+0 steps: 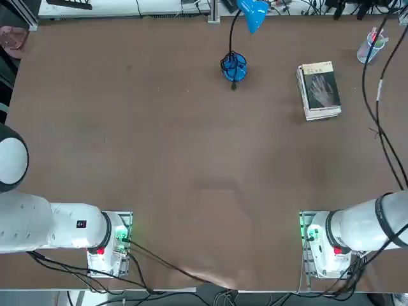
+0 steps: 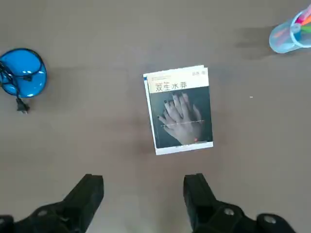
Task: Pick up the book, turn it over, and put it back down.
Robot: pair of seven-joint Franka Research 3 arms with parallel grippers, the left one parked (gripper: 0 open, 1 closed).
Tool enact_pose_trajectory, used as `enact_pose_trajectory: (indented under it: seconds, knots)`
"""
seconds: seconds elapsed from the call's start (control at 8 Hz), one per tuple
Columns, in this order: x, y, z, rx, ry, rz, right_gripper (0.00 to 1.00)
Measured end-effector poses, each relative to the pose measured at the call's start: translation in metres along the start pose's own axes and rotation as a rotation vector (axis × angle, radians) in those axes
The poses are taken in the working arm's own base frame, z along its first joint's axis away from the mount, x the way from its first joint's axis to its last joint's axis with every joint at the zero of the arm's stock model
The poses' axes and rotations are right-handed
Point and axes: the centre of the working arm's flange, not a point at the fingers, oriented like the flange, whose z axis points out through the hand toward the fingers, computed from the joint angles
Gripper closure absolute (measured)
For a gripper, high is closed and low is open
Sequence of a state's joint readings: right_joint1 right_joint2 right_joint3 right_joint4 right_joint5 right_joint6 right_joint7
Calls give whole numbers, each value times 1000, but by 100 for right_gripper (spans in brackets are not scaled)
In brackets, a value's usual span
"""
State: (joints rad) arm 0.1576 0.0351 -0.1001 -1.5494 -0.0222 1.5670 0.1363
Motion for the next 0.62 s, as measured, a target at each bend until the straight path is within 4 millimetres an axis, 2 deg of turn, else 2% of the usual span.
enact_pose_trajectory:
  seconds: [0.38, 0.62]
  knots:
    - [-20, 31, -29, 48, 4, 46, 0]
    - [-42, 39, -32, 58, -12, 15, 0]
